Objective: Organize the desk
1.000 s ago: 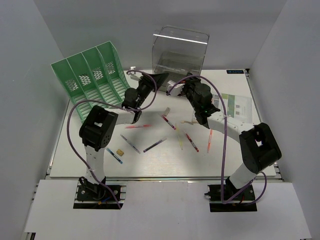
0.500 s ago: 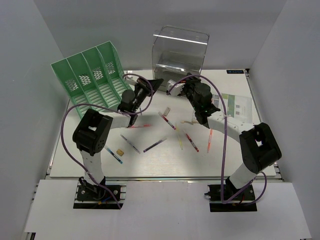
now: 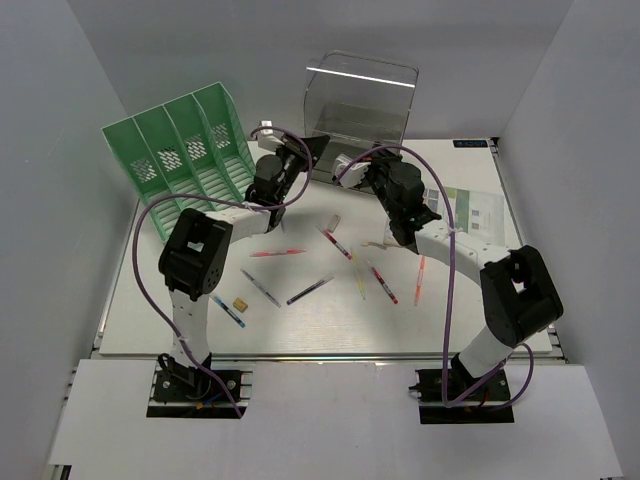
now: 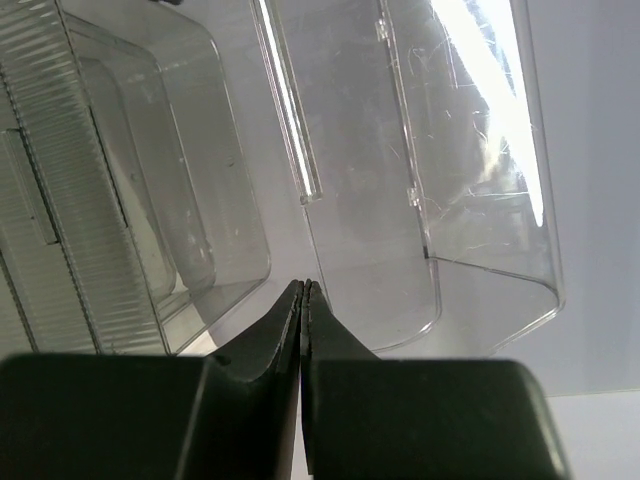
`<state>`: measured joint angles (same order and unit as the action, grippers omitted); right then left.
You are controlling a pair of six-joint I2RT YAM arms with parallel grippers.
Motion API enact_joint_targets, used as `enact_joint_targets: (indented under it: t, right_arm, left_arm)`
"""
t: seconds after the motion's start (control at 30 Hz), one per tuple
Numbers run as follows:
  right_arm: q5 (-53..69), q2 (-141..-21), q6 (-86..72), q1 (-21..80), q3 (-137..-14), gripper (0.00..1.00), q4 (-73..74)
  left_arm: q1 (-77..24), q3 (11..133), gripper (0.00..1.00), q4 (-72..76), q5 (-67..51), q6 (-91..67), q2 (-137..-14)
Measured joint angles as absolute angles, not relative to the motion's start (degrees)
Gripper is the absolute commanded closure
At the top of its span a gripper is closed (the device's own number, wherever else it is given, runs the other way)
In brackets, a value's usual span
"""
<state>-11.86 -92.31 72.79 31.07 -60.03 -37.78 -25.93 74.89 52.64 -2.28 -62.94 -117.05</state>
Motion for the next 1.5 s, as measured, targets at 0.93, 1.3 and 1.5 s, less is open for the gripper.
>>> enact_joint_targets:
  t: [0.93, 1.3, 1.5]
  right_arm:
    - [-3.60, -80.29, 64.31, 30.61, -52.38, 0.39, -26.87]
    - [19.07, -81.82, 66.59, 30.39, -52.64, 0.28, 2.94]
    - [22.57, -89.32, 74.74, 30.37, -55.88, 0.34, 10.00]
  left_arm:
    - [-25.93, 76.25, 0.77, 59.24, -2.24, -65.41, -119.81]
    - [-25.45, 76.25, 0.76, 58.52, -6.66, -64.86, -119.79]
    - [-24.80, 76.66, 0.76, 56.53, -8.27, -64.45, -119.77]
